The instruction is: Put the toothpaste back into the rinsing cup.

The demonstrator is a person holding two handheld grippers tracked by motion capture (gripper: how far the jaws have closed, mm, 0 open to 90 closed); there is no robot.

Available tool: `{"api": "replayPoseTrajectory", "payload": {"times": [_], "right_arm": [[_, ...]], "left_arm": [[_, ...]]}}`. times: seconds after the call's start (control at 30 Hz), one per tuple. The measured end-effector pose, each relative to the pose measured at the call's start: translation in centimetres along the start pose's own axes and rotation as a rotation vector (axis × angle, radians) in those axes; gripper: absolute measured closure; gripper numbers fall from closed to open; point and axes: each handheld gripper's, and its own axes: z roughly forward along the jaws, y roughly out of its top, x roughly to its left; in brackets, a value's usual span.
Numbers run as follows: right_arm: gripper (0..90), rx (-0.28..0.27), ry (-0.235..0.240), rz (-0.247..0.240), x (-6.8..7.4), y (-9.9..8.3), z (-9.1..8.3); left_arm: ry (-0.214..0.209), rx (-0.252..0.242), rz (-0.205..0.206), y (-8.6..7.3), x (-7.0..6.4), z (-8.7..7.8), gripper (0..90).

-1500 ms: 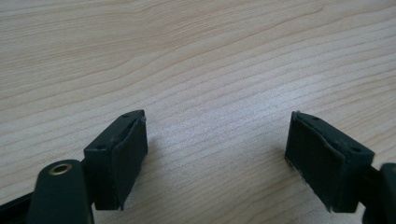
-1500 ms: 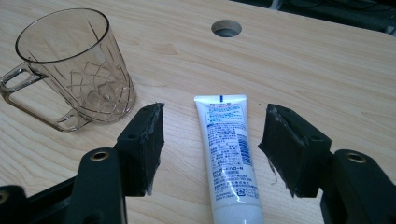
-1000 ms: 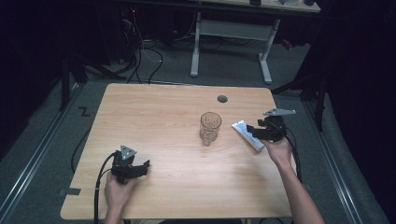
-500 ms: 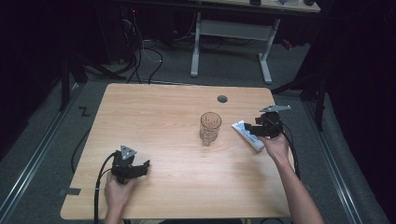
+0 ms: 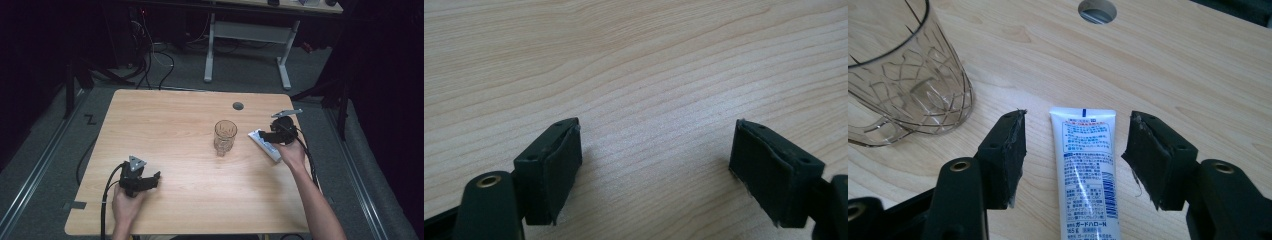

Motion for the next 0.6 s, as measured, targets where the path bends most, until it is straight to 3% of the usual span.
{"api": "replayPoseTrajectory", "payload": {"times": [0.6], "right_arm": [[39.5,0.117,-0.011,-0.006,-0.6,-0.2,3.0]], "left_arm": [[0.0,0.0,-0.001,0.0,0.0,0.0,21.0]]}}
